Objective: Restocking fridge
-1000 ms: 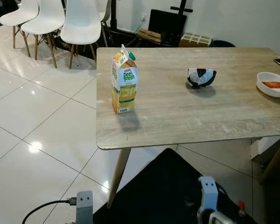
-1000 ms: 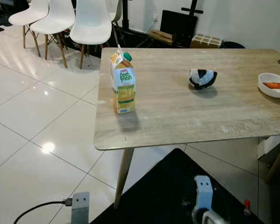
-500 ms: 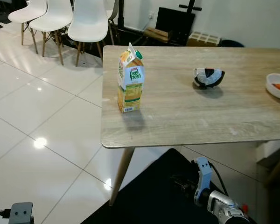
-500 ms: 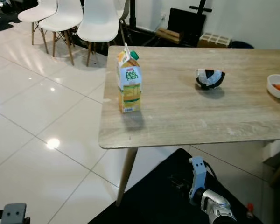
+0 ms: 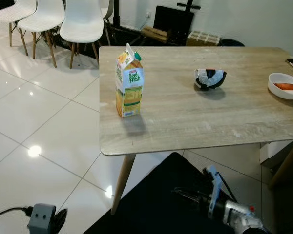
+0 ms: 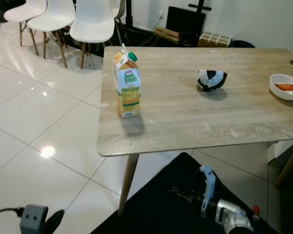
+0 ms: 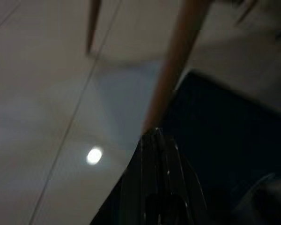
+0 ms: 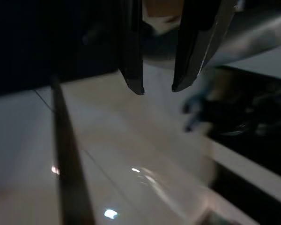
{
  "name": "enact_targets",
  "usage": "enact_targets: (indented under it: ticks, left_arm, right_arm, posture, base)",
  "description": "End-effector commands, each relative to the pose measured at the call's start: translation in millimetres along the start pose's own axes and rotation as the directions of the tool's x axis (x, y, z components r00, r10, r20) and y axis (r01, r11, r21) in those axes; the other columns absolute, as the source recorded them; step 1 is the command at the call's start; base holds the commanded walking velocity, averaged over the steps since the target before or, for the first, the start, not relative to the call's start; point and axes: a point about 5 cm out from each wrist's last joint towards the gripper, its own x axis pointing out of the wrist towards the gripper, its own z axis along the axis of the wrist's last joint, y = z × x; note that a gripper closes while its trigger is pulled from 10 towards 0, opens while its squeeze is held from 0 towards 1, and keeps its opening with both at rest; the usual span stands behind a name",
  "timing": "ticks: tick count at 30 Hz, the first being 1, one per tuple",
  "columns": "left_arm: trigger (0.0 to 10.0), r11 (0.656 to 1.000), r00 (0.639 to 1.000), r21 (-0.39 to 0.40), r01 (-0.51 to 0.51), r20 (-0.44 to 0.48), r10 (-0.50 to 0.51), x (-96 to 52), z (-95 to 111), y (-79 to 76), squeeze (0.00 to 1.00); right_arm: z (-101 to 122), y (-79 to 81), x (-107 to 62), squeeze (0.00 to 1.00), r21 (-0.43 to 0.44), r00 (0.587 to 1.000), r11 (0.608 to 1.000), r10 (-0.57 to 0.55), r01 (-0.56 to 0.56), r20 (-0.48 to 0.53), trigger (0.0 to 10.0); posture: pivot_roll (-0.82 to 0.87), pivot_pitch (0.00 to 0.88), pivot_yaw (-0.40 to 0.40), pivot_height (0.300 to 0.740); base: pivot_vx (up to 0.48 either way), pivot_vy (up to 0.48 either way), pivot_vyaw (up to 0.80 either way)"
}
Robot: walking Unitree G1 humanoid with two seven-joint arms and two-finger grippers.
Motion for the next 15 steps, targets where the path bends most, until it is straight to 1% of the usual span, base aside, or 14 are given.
enact_targets:
  ticks: [1, 2, 3, 4, 6, 7, 8, 9, 10, 11, 12, 13, 14, 15]
  left_arm:
    - [10.0, 0.998, 0.998, 0.003, 0.056, -0.006, -0.056, -1.6, 3.9, 0.0, 0.00]
    - [10.0, 0.987, 0.987, 0.031, 0.158, 0.011, -0.158, 3.9, 17.1, -4.8, 0.00]
    - [10.0, 0.987, 0.987, 0.031, 0.158, 0.011, -0.158, 3.9, 17.1, -4.8, 0.00]
    - [10.0, 0.977, 0.978, 0.046, 0.206, 0.018, -0.207, 6.5, 23.6, -7.9, 0.00]
    - [10.0, 0.977, 0.978, 0.046, 0.206, 0.018, -0.207, 6.5, 23.6, -7.9, 0.00]
    - [10.0, 0.965, 0.966, 0.066, 0.256, 0.028, -0.258, 9.8, 31.8, -11.6, 0.00]
    - [10.0, 0.924, 0.926, 0.115, 0.365, 0.059, -0.373, 18.0, 56.7, -23.4, 0.00]
    - [10.0, 0.924, 0.926, 0.115, 0.365, 0.059, -0.373, 18.0, 56.7, -23.4, 0.00]
    - [10.0, 0.908, 0.911, 0.133, 0.397, 0.068, -0.408, 20.1, 65.0, -27.8, 0.00]
    - [10.0, 0.908, 0.911, 0.133, 0.397, 0.068, -0.408, 20.1, 65.0, -27.8, 0.00]
    - [10.0, 0.896, 0.897, 0.139, 0.423, 0.075, -0.435, 21.1, 72.5, -31.2, 0.00]
    - [10.0, 0.896, 0.897, 0.139, 0.423, 0.075, -0.435, 21.1, 72.5, -31.2, 0.00]
    - [10.0, 0.883, 0.883, 0.164, 0.440, 0.098, -0.458, 24.7, 87.5, -34.8, 0.00]
    - [10.0, 0.875, 0.871, 0.197, 0.443, 0.138, -0.472, 29.0, 107.6, -38.9, 0.00]
  right_arm:
    - [1.1, 3.7, -0.9, 0.00, 0.023, 0.999, 0.998, 0.052, -0.052, 0.007, 10.0]
    - [16.8, 10.7, -0.6, 0.00, 0.034, 0.989, 0.988, 0.147, -0.148, 0.030, 10.0]
    - [16.8, 10.7, -0.6, 0.00, 0.034, 0.989, 0.988, 0.147, -0.148, 0.030, 10.0]
    - [24.0, 14.7, -0.3, 0.00, 0.038, 0.980, 0.980, 0.193, -0.195, 0.040, 10.0]
    - [24.0, 14.7, -0.3, 0.00, 0.038, 0.980, 0.980, 0.193, -0.195, 0.040, 10.0]
    - [31.2, 19.3, 0.3, 0.00, 0.041, 0.969, 0.969, 0.241, -0.243, 0.048, 10.0]
    - [47.6, 33.2, 1.8, 0.00, 0.069, 0.932, 0.930, 0.355, -0.360, 0.079, 10.0]
    - [47.6, 33.2, 1.8, 0.00, 0.069, 0.932, 0.930, 0.355, -0.360, 0.079, 10.0]
    - [52.7, 38.1, 2.3, 0.00, 0.078, 0.917, 0.915, 0.389, -0.396, 0.091, 10.0]
    - [52.7, 38.1, 2.3, 0.00, 0.078, 0.917, 0.915, 0.389, -0.396, 0.091, 10.0]
    - [57.4, 42.4, 2.5, 0.00, 0.083, 0.904, 0.902, 0.416, -0.424, 0.103, 10.0]
    - [57.4, 42.4, 2.5, 0.00, 0.083, 0.904, 0.902, 0.416, -0.424, 0.103, 10.0]
    - [66.5, 48.3, 2.7, 0.00, 0.073, 0.883, 0.885, 0.448, -0.460, 0.136, 10.0]
    - [77.3, 54.9, 3.1, 0.00, 0.051, 0.857, 0.864, 0.485, -0.500, 0.177, 10.0]
  posture:
    - [-0.03, 0.109, -0.074, 0.740]
    - [-0.03, 0.107, -0.072, 0.740]
    - [-0.03, 0.107, -0.072, 0.740]
    - [-0.03, 0.107, -0.072, 0.740]
    - [-0.03, 0.107, -0.072, 0.740]
    - [-0.03, 0.108, -0.072, 0.740]
    - [-0.03, 0.108, -0.071, 0.740]
    - [-0.03, 0.108, -0.071, 0.740]
    - [-0.03, 0.108, -0.071, 0.740]
    - [-0.03, 0.108, -0.071, 0.740]
    - [-0.03, 0.108, -0.072, 0.740]
    - [-0.03, 0.108, -0.072, 0.740]
    - [-0.03, 0.109, -0.071, 0.740]
    - [-0.03, 0.109, -0.070, 0.740]
  base:
    - [0.000, 0.000, 0.00]
    - [0.000, 0.000, 0.00]
    - [0.000, 0.000, 0.00]
    - [0.000, 0.000, 0.00]
    - [0.000, 0.000, 0.00]
    - [0.000, 0.000, 0.00]
    - [0.000, 0.000, 0.00]
    - [0.000, 0.000, 0.00]
    - [0.000, 0.000, 0.00]
    - [0.000, 0.000, 0.00]
    - [0.000, 0.000, 0.00]
    - [0.000, 0.000, 0.00]
    - [0.000, 0.000, 0.00]
    - [0.000, 0.000, 0.00]
